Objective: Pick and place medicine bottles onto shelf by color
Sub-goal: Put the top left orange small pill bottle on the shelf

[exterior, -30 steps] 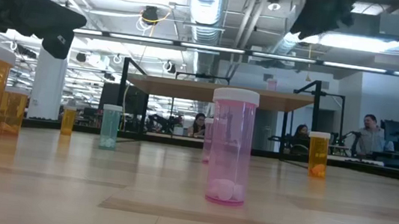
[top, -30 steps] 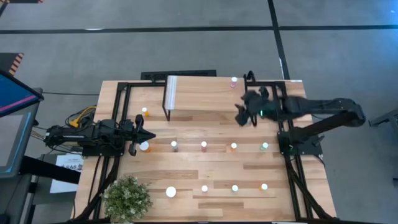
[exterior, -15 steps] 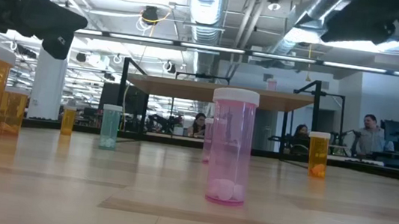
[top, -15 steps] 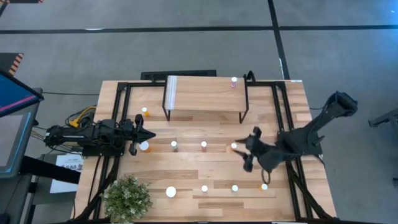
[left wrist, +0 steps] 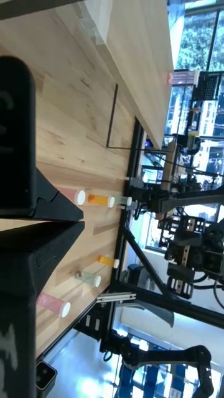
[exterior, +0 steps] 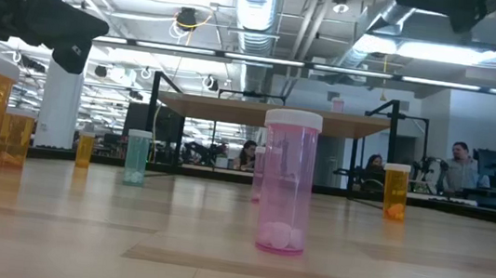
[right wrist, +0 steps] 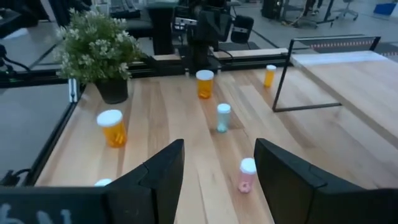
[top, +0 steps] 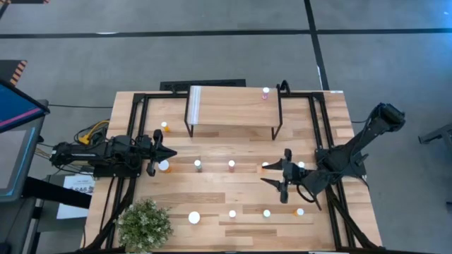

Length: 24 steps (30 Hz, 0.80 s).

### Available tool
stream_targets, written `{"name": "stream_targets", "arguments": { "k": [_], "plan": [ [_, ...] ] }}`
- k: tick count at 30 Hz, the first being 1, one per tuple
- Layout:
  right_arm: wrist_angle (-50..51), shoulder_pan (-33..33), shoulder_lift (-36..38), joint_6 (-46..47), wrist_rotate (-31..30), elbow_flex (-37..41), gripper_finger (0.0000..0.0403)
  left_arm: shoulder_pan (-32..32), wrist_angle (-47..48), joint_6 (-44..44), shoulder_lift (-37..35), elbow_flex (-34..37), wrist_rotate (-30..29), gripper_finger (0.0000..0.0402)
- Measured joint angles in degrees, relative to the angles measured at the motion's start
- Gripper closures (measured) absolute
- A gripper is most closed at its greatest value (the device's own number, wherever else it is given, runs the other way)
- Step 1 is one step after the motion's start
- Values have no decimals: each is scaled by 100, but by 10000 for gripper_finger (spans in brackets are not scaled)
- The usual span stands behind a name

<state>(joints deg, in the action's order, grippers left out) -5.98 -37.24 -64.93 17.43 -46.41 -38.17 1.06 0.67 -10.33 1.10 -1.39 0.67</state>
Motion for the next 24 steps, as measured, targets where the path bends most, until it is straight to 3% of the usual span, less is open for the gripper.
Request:
{"name": "stream_targets", "arguments": {
  "k": [17, 24],
  "plan": [
    [14, 134, -4, -260, 433, 0, 187, 0, -118, -306, 0, 0, 0, 401],
    [14, 138, -4, -254, 433, 0, 187, -2, -31, -215, 1, 0, -322, 401]
  ]
}}
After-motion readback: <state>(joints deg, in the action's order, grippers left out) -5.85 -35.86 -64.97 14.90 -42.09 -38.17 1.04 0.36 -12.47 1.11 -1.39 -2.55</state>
